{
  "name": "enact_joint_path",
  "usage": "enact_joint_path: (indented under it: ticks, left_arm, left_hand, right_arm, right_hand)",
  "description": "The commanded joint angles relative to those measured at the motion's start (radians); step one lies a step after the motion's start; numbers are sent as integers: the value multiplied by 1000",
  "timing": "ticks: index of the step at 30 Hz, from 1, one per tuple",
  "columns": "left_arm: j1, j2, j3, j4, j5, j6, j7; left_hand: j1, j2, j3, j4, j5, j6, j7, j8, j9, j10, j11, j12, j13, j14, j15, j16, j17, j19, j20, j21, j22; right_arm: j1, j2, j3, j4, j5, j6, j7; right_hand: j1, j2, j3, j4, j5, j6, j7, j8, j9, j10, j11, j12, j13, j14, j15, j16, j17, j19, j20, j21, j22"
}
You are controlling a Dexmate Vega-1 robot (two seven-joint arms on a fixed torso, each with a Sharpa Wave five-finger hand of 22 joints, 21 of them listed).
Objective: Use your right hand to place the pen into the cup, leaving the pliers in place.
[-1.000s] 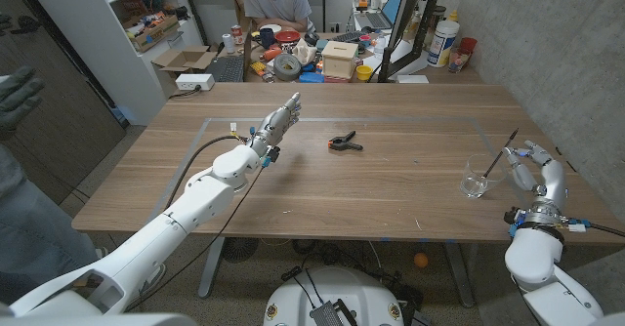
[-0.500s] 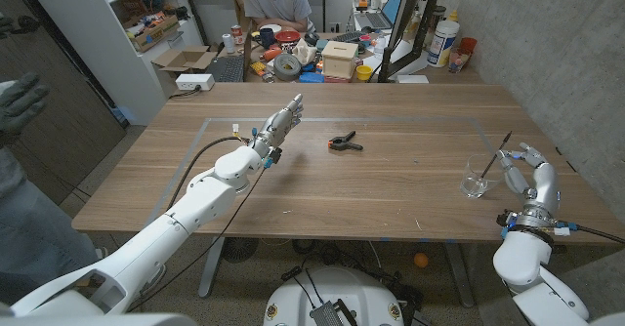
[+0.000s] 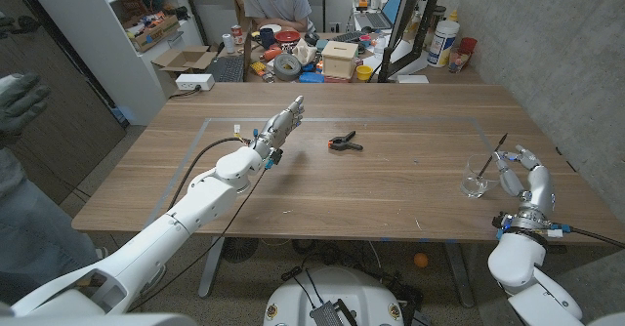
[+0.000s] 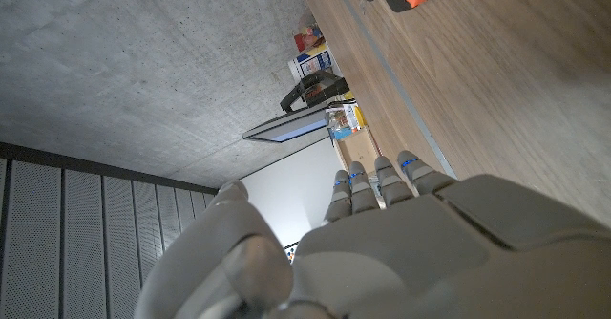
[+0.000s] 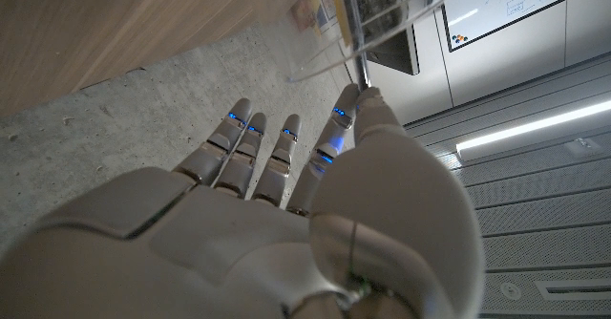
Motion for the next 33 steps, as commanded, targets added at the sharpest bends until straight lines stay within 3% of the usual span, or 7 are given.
enact_joint_path:
  ticks: [1, 6, 16, 18, 22, 27, 33]
  left_arm:
    - [-8, -4, 6, 5, 4, 2, -6]
    - [-10, -7, 8, 7, 4, 3, -7]
    - [0, -27, 4, -16, 11, -20, 25]
    - [18, -46, -2, -28, -2, -62, 24]
    - [43, -74, 12, -53, 43, -152, 47]
    - [64, -88, 31, -87, 140, -212, 100]
    - [56, -60, 24, -115, 201, -225, 99]
  left_hand:
    - [7, 4, -1, 0, 0, 6, 5, 0, 5, 1, 2, 0, 2, -3, 1, -3, 1, -6, -2, -1, 4]
    - [7, 4, -2, 0, 0, 6, 5, 0, 5, 0, 2, -1, 2, -3, 1, -3, 1, -6, -2, -1, 4]
    - [8, 5, -4, -1, 0, 7, 4, 0, 5, 1, -1, 0, 2, -2, 2, -3, 1, -5, -2, -1, 4]
    - [8, 5, -4, -1, 0, 8, 5, 0, 5, 3, -2, 0, 2, -2, 2, -3, 1, -6, -2, -1, 4]
    - [8, 6, -5, -1, 0, 10, 5, 1, 5, 5, 2, 1, 2, -5, -1, -4, 1, -9, -3, -2, 4]
    - [9, 7, -6, -1, 0, 10, 4, 1, 5, 6, -5, 1, 2, -6, -3, -4, 1, -17, -7, -5, 4]
    - [10, 8, -7, -1, 1, -9, 8, -7, 5, -5, -2, -3, 2, -8, -4, -5, 1, -20, -7, -6, 4]
  right_arm:
    - [-3, -23, -9, 16, 13, 36, 2]
    - [-5, -28, -9, 14, 12, 34, 3]
    - [-14, -45, 26, -8, 16, 77, 7]
    - [-20, -60, 44, -16, 3, 100, 12]
    - [-25, -97, 79, -21, -22, 167, 40]
    - [-12, -129, 104, -24, -50, 231, 93]
    - [28, -93, 97, -53, -92, 230, 91]
  right_hand:
    - [-51, -17, -27, 15, 14, -90, 4, -51, -6, -29, 10, -8, 3, -20, -8, -6, 1, -10, 6, -13, 4]
    - [-70, -29, -40, 21, 20, -127, 4, -74, -7, -44, 10, -10, 3, -31, 18, -8, -1, -14, 23, -20, 4]
    - [-92, -35, -52, 30, 36, -183, 15, -103, -7, -42, 6, -5, 4, -17, 5, -1, -2, -9, 22, -25, 4]
    - [-103, -29, -54, 36, 41, -202, 30, -112, -6, -35, 10, 0, 5, -19, -1, -1, -2, -4, 13, -25, 4]
    - [-132, -23, -64, 52, 50, -217, 28, -119, -4, -41, 31, 0, 6, -52, -3, -11, -2, -20, -9, -38, 3]
    - [-159, -20, -74, 66, 60, -297, 51, -143, -3, -64, 57, -5, 6, -78, 8, -14, -3, -36, -5, -54, 2]
    - [-169, -16, -77, 70, 63, -314, 81, -141, -2, -59, 69, -1, 6, -83, 13, -13, -4, -39, -1, -60, 1]
